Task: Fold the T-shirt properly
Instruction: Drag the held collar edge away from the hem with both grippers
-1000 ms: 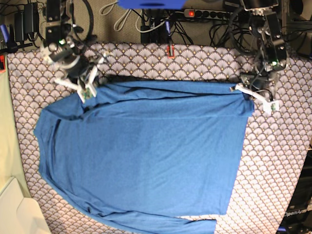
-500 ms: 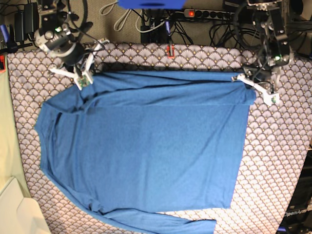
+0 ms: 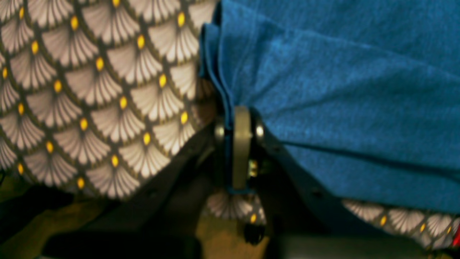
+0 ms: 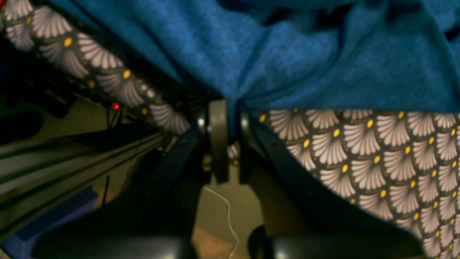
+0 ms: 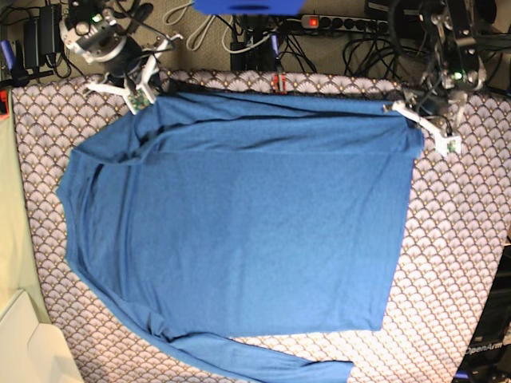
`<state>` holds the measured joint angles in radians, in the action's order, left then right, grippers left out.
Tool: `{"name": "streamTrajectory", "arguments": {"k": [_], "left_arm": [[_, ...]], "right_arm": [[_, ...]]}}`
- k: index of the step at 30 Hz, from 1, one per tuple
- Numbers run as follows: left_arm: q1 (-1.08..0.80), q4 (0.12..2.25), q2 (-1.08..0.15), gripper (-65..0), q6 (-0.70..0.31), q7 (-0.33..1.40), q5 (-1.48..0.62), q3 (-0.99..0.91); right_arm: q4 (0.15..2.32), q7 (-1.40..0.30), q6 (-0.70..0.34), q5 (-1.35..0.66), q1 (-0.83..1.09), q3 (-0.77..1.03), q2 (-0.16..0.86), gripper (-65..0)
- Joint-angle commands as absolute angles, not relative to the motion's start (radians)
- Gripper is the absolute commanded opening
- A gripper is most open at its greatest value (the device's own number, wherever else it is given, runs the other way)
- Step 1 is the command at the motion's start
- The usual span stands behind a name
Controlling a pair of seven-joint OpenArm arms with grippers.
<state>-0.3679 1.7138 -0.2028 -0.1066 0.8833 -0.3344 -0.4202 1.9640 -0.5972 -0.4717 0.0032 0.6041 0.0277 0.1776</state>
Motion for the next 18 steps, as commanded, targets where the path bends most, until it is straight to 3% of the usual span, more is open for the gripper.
{"name": "streamTrajectory", "arguments": {"k": [1, 14, 18], "left_arm": [[-0.367, 1.732, -0.226, -64.6, -0.104, 0.871, -0.338, -0.426], [-0.427, 1.799, -0.229, -64.6, -0.104, 0.877, -0.332, -0.426], [-0.412, 1.817, -0.229, -64.6, -0.104, 0.952, -0.332, -0.426]], "right_arm": [[1.985, -0.573, -0.473, -0.001, 0.618, 0.038, 0.185, -65.0], [1.985, -0.538, -0.473, -0.002, 0.651, 0.073, 0.185, -65.0], [2.014, -0.538, -0.473, -0.002, 0.651, 0.073, 0.185, -65.0]]}}
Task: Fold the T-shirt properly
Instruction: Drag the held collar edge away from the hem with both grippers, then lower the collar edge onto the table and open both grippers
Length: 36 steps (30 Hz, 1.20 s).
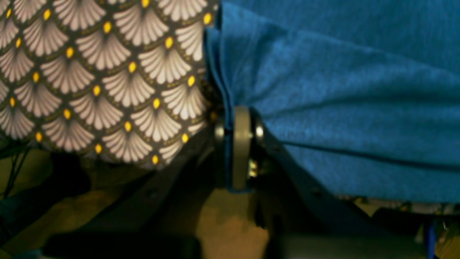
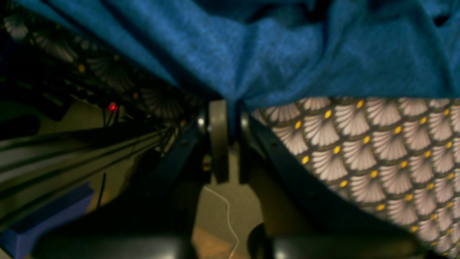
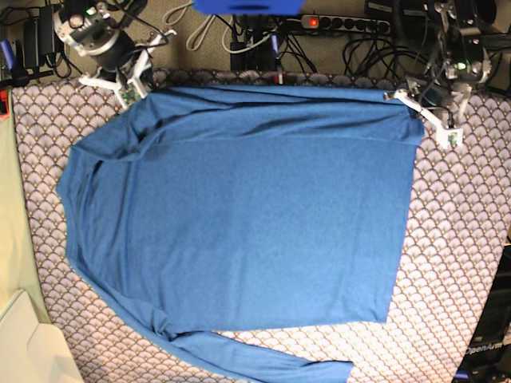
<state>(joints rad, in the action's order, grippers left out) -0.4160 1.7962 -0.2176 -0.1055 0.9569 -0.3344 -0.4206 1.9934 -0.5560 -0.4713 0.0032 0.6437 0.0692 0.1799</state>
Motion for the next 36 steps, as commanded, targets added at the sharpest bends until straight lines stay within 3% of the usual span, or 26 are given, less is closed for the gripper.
{"name": "streamTrajectory", "arguments": {"k": [1, 14, 26, 36], "left_arm": [[-0.398, 1.819, -0.229, -64.6, -0.104, 0.963, -0.332, -0.426], [-0.294, 1.811, -0.231, -64.6, -0.099, 0.98, -0.331, -0.426], [-0.153, 1.672, -0.231, -64.6, -0.097, 0.98, -0.329, -0.426], [-0.031, 1.61, -0.231, -64.6, -0.097, 0.98, -0.329, -0.418]], "right_arm": [[2.017, -0.538, -0.473, -0.002, 0.651, 0.073, 0.185, -65.0], [2.015, -0.556, -0.473, 0.001, 0.561, 0.065, 0.185, -65.0], [1.957, -0.766, -0.475, 0.001, 0.298, -0.042, 0.262, -65.0], [1.824, -0.788, -0.475, 0.001, 0.142, -0.119, 0.289, -65.0]]}}
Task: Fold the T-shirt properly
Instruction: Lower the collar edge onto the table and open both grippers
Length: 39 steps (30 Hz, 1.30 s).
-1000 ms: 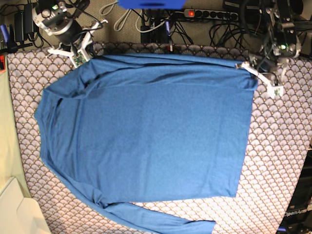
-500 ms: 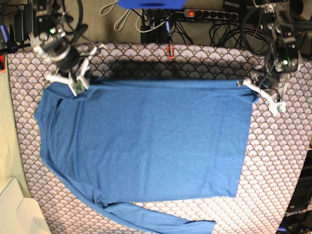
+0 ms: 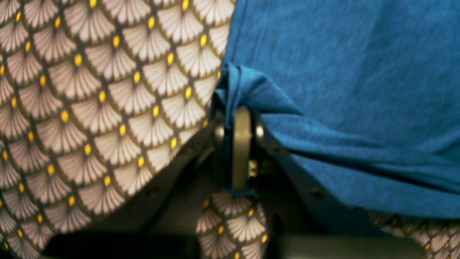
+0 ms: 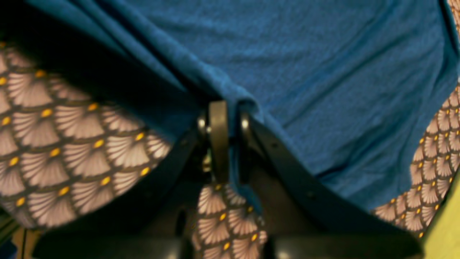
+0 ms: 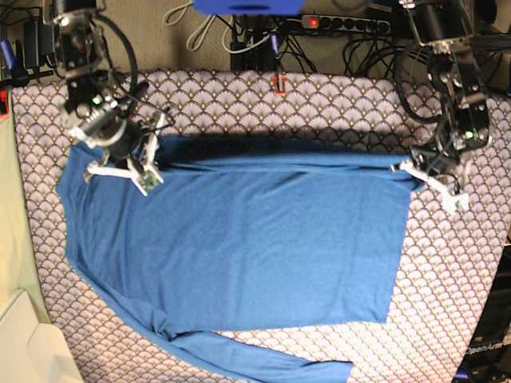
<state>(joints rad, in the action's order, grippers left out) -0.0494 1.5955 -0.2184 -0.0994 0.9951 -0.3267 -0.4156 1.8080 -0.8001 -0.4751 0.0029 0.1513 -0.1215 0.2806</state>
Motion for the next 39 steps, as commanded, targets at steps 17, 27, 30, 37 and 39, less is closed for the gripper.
{"name": "streamTrajectory", "arguments": {"k": [17, 27, 30, 37, 39], "left_arm": [[0.101, 1.491, -0.231, -64.6, -0.097, 0.98, -0.329, -0.363], [0.133, 1.474, -0.231, -64.6, -0.096, 0.978, -0.329, -0.352], [0.134, 1.449, -0.231, -64.6, -0.096, 0.978, -0.329, -0.352], [0.134, 1.442, -0.231, -64.6, -0.096, 0.97, -0.329, -0.352], [0.134, 1.442, -0.231, -64.6, -0.096, 0.969, -0.329, -0.352]], "right_arm": [[1.675, -0.788, -0.475, 0.001, -0.012, -0.12, 0.317, -65.0], [1.664, -0.783, -0.475, 0.001, -0.022, -0.12, 0.314, -65.0], [1.662, -0.788, -0.475, 0.001, -0.036, -0.12, 0.312, -65.0], [1.662, -0.788, -0.475, 0.001, -0.038, -0.122, 0.311, -65.0], [1.662, -0.788, -0.475, 0.001, -0.038, -0.122, 0.311, -65.0]]}}
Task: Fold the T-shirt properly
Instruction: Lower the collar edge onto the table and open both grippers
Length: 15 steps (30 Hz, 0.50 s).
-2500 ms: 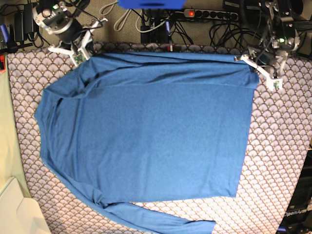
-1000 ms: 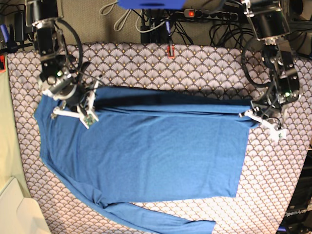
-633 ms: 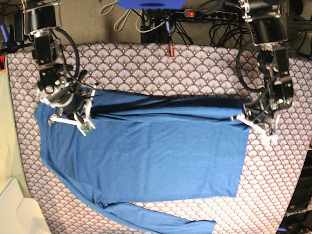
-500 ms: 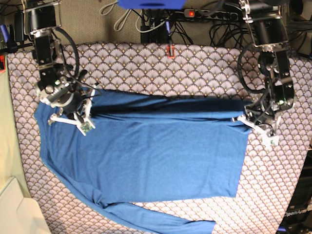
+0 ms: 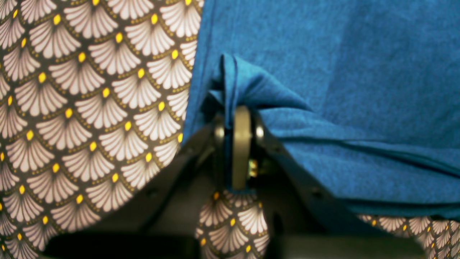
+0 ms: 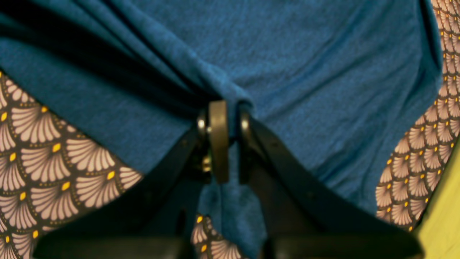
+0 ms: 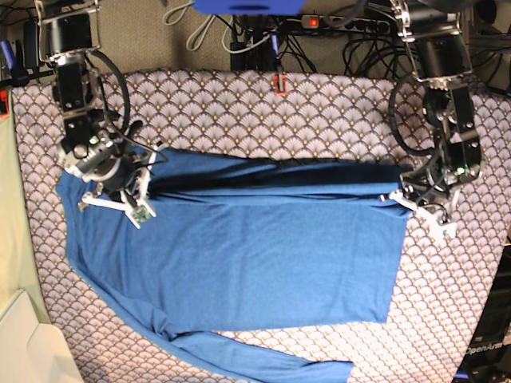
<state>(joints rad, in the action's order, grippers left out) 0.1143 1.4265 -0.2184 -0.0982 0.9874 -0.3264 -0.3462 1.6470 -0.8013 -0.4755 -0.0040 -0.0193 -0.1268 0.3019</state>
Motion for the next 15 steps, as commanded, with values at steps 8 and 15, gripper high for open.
{"name": "streamTrajectory", "arguments": {"k": [8, 15], "left_arm": [[0.134, 1.442, -0.231, -64.6, -0.096, 0.967, -0.329, -0.354], [0.134, 1.442, -0.231, -63.9, -0.096, 0.967, -0.329, -0.354]], "right_arm": [[1.662, -0.785, -0.473, 0.001, -0.039, -0.122, 0.309, -65.0], [1.661, -0.788, -0.473, 0.001, -0.051, -0.122, 0.309, -57.9]]}}
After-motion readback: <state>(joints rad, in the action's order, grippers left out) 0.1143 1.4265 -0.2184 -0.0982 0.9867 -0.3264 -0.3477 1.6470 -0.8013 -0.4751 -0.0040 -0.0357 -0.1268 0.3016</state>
